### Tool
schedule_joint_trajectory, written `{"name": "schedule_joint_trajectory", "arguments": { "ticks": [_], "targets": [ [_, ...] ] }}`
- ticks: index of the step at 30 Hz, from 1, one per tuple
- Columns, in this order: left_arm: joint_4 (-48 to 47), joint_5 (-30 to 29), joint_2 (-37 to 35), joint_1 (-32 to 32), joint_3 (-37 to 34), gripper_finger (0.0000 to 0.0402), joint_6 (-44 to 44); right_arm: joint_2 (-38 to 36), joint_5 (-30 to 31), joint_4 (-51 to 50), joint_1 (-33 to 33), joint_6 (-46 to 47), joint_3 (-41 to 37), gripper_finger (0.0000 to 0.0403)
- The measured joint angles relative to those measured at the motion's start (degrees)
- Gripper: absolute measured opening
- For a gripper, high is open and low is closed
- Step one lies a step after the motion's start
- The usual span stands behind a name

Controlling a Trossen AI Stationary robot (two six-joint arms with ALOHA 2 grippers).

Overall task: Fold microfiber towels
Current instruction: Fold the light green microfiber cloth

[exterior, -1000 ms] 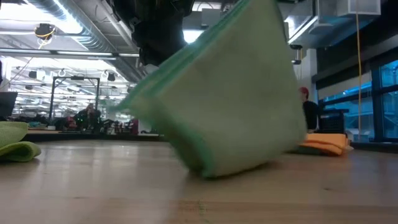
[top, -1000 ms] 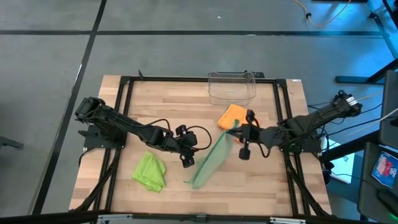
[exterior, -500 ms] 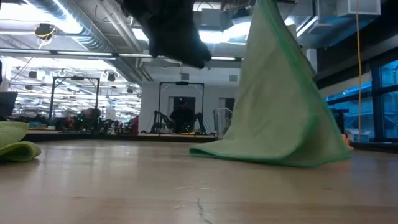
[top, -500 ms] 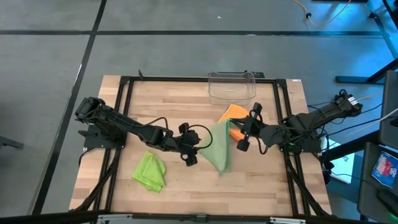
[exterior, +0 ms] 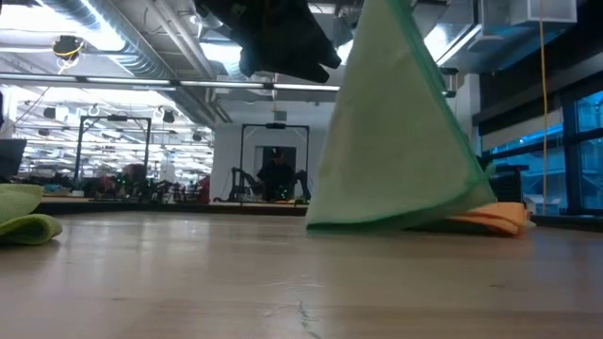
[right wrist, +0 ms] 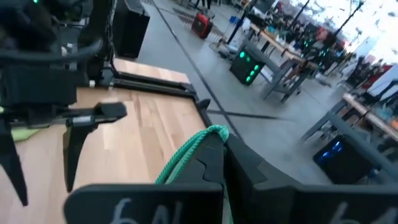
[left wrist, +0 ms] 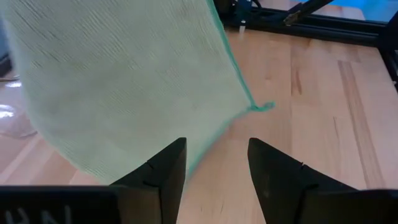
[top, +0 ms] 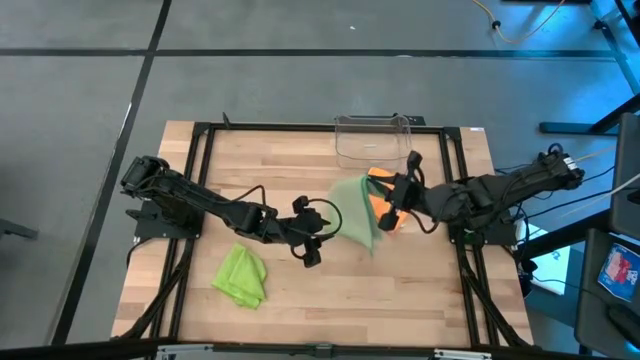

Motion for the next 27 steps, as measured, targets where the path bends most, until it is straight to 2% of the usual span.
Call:
{"name": "schedule_joint_trajectory", "arguments": {
  "ticks": [6,15,23,27],
  "targets": [
    [-0.02,-0.42,0.00,0.04,0.00,0.0164,0.01,-0.04,-0.03,0.00,0.00,-3.80,3.20,0.0002],
    [-0.37,-0.50,0.00,0.26,0.00,0.0164,0.79,-0.30,0.11,-0.36,1.96,-5.74,3.65,0.0001],
    [-0.50,-0.48,0.00,0.24,0.00,0.0164,0.94,-2.35,11.87,-0.64,7.19,-9.98,3.65,0.0001],
    [-0.52,-0.46,0.00,0.24,0.00,0.0164,0.94,-3.60,13.25,-0.61,9.19,-11.47,3.65,0.0001]
  ]
}}
